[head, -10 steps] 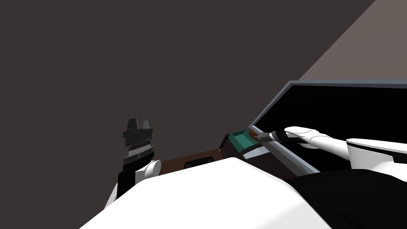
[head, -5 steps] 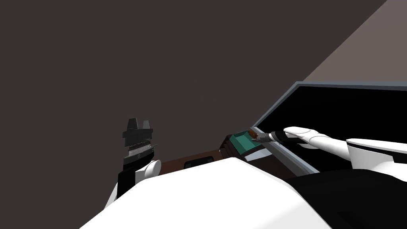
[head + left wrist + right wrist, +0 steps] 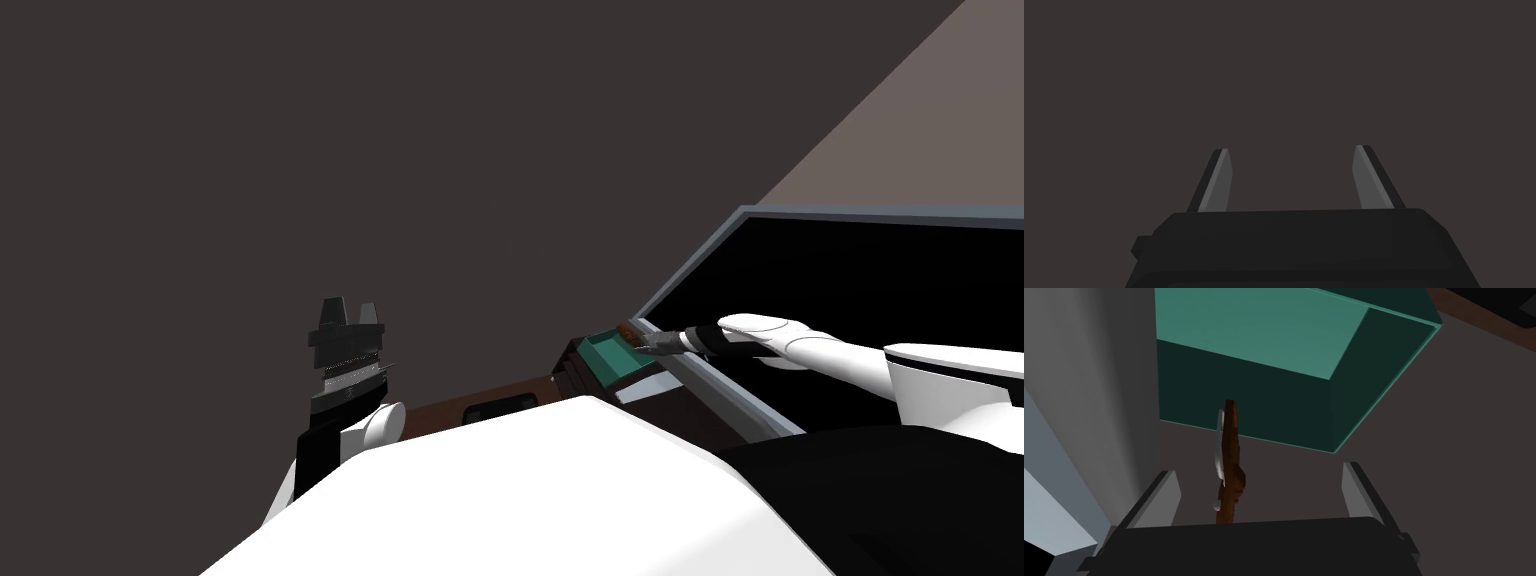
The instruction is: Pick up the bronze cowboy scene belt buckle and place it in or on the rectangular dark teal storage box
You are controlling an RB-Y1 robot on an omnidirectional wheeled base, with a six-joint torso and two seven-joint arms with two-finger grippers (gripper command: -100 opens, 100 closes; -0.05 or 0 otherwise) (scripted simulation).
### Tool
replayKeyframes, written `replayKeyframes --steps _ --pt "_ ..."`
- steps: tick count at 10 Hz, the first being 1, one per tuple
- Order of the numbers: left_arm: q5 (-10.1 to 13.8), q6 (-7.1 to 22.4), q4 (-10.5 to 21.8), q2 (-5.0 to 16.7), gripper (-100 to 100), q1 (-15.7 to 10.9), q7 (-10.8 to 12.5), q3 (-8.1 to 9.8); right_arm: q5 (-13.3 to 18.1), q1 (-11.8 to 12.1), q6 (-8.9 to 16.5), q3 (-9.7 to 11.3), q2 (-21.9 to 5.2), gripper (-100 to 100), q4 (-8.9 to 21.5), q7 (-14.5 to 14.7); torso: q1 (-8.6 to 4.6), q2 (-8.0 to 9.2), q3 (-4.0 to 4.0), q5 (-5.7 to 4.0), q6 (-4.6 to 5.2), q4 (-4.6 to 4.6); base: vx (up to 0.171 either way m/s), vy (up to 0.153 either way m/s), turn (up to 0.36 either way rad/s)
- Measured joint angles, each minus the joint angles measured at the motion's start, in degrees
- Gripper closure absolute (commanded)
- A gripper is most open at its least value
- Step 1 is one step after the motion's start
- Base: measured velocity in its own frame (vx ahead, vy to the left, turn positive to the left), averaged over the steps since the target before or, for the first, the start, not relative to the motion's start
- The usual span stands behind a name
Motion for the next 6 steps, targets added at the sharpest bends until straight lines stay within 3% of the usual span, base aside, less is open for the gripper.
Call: replayKeyframes --steps 2,4,5,6 --pt "0.0 0.0 0.0 0.0 0 0.0 0.0 0.0 -0.81 -0.06 -1.41 -0.22 -3.02 -100 -1.27 -0.72 0.13 0.01 0.0 0.03 0.0 0.0 -0.007 0.058 -0.081" --pt "0.0 0.0 0.0 0.0 0 0.0 0.0 0.0 -0.05 -2.23 -3.27 0.25 -5.26 -100 -1.39 -2.35 0.1 0.01 0.0 0.03 -0.01 0.0 -0.003 0.033 -0.02" --pt "0.0 0.0 0.0 0.0 0 0.0 0.0 0.0 -0.09 -2.25 -3.53 0.22 -5.41 0 -1.38 -2.42 -0.01 -0.01 -0.01 -0.02 -0.02 -0.01 0.0 0.0 0.0" --pt "0.0 0.0 0.0 0.0 0 0.0 0.0 0.0 -0.09 -2.24 -3.51 0.22 -5.39 0 -1.38 -2.41 -0.09 -0.02 -0.01 -0.04 -0.02 -0.01 0.0 0.0 0.0"
